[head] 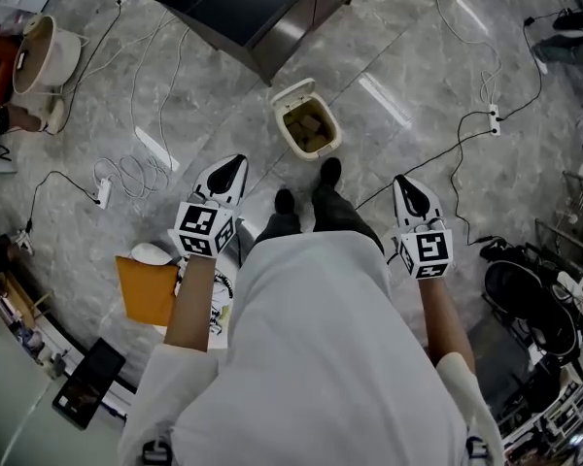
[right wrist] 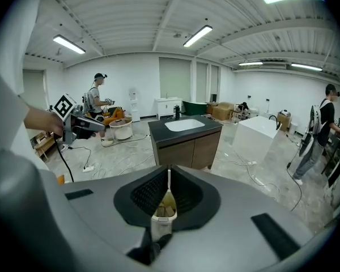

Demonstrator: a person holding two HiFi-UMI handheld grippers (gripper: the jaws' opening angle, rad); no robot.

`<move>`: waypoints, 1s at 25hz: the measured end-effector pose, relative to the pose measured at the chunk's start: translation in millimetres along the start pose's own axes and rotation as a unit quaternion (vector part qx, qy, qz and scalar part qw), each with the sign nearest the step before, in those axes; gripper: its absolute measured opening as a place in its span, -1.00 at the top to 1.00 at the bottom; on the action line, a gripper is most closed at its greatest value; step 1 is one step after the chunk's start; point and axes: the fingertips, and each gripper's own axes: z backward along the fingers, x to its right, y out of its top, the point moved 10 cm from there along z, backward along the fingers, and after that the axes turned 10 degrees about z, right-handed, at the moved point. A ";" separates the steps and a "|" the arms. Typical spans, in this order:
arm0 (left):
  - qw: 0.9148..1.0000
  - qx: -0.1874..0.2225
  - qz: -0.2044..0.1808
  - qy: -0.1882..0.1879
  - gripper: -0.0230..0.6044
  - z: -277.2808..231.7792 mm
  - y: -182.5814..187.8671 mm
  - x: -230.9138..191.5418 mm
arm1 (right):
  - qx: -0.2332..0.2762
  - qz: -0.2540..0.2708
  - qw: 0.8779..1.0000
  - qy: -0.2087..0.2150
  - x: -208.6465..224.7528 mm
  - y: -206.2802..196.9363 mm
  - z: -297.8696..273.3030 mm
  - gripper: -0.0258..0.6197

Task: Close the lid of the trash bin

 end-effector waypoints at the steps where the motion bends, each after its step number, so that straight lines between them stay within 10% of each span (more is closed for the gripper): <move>1: 1.000 -0.002 0.003 0.003 0.85 -6.2 1.2 1.4 | -0.002 0.001 1.000 0.006 6.2 -1.0 -4.5 0.81; 25: 0.996 -0.061 0.012 0.064 0.85 -108.4 11.2 25.0 | -0.027 0.005 0.991 0.131 96.7 -31.4 -103.3 0.81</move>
